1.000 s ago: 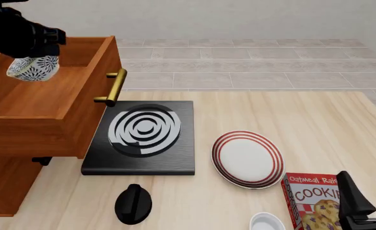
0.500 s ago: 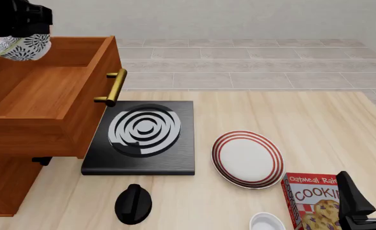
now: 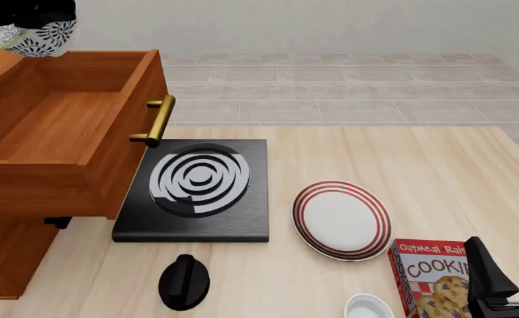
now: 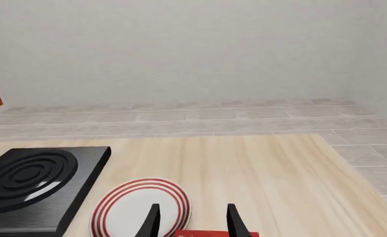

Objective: Pick the akita bowl in the top layer of the wooden cabinet and place it on the plate.

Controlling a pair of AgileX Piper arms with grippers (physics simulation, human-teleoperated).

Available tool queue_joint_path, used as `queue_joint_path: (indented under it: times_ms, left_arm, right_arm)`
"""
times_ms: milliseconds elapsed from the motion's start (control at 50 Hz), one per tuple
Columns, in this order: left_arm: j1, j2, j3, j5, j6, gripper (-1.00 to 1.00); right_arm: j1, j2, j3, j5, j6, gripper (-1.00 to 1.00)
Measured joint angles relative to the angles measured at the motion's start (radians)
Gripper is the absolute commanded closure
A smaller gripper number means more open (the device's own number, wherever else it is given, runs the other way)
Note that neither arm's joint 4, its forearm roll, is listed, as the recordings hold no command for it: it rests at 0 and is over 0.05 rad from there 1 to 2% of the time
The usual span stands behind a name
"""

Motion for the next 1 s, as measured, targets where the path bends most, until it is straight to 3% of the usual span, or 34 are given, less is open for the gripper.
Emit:
queue_joint_path:
  times_ms: [1000]
  left_arm:
    - [-0.172,0.049,-0.020,-0.077,0.122,1.00]
  right_arm:
    - [-0.006,-0.004,-0.002,-0.005,0.007,-1.00]
